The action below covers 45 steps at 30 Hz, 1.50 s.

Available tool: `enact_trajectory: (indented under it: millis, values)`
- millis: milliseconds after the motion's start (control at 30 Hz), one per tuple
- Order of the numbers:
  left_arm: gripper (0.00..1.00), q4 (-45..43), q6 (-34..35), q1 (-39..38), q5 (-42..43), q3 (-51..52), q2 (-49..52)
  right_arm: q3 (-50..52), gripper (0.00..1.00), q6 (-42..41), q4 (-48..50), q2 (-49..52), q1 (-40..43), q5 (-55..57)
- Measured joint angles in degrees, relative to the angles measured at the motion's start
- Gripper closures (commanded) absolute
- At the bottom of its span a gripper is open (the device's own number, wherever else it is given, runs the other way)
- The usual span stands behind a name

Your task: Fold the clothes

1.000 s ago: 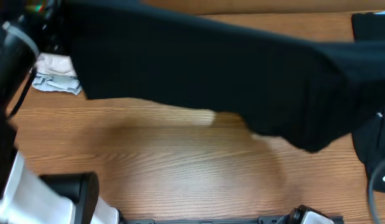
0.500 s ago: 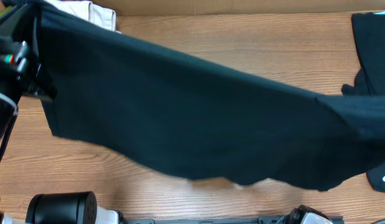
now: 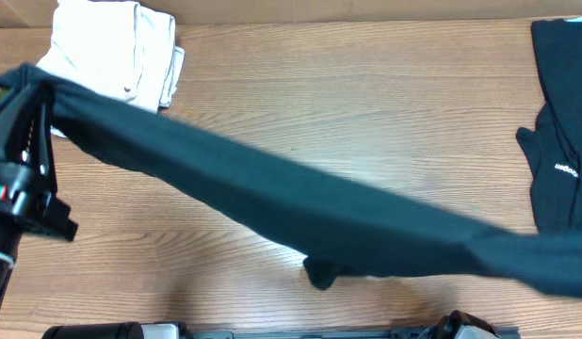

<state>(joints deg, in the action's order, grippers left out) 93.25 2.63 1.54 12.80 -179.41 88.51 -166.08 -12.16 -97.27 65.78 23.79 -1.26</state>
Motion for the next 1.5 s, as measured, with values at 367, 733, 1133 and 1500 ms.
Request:
enact_trajectory:
  millis: [367, 733, 1133, 1500]
  values:
    - [0.96, 1.14, 0.02, -0.02, -0.09, 3.74, 14.67, 16.5, 0.96, 2.16, 4.7, 5.44, -0.35, -2.01]
    - [0.96, -8.94, 0.22, -1.01, 2.36, 4.79, 42.45, 24.04, 0.96, 5.51, 9.57, 35.28, -1.7, -12.2]
    - [0.96, -31.47, 0.22, -5.16, 1.05, 4.96, 66.62, 24.5, 0.96, 6.21, 30.67, 64.72, -7.61, -13.35]
    - [0.96, -35.12, 0.22, -5.57, -4.0, 5.07, 71.91, 24.57, 0.96, 3.39, 43.74, 75.41, -12.33, -13.35]
